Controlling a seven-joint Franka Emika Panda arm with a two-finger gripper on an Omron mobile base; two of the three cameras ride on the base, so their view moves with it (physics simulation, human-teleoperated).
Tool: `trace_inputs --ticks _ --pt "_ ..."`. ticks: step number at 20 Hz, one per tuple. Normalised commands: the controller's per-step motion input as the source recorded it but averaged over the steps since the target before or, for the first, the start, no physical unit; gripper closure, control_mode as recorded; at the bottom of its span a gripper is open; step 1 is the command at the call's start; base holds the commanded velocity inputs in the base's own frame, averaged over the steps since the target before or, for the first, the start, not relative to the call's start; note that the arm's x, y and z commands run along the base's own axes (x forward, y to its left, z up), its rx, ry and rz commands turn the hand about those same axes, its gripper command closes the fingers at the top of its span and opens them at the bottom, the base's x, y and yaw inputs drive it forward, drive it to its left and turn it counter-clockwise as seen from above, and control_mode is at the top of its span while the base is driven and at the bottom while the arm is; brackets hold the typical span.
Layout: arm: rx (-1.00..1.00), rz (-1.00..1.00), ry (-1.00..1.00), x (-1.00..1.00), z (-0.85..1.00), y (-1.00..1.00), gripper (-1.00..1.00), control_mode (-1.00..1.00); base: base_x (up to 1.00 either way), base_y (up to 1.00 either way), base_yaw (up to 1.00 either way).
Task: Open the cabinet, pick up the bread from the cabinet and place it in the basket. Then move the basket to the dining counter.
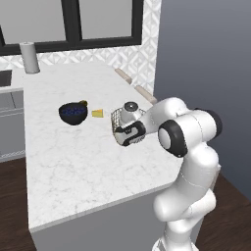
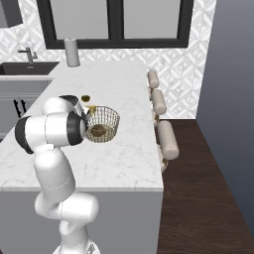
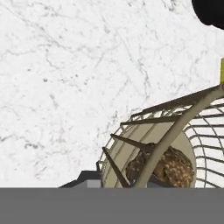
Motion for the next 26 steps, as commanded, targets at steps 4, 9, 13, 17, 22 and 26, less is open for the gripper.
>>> trace_inputs --ticks 4,9,13,17,22,26 --pt "0.06 -0.04 0.0 0.37 -0.01 0.0 1.0 -1.0 0.0 0.0 0.0" --pt "0.02 -0.03 0.03 0.06 0.01 0.0 -1.0 -1.0 0.0 0.0 0.0" --pt "0.0 -0.05 0.03 -0.08 0.65 0.01 -1.0 -1.0 0.0 0.0 0.0" --pt "0.0 -0.05 0.01 -0.18 0.84 0.0 -1.0 -1.0 0.0 0.0 0.0" --pt "0.05 -0.27 0.09 -0.9 0.73 -0.12 -1.0 -1.0 0.0 0.0 0.0" --pt "0.13 -0.46 0.02 -1.0 0.21 -0.1 -1.0 -1.0 0.0 0.0 0.0"
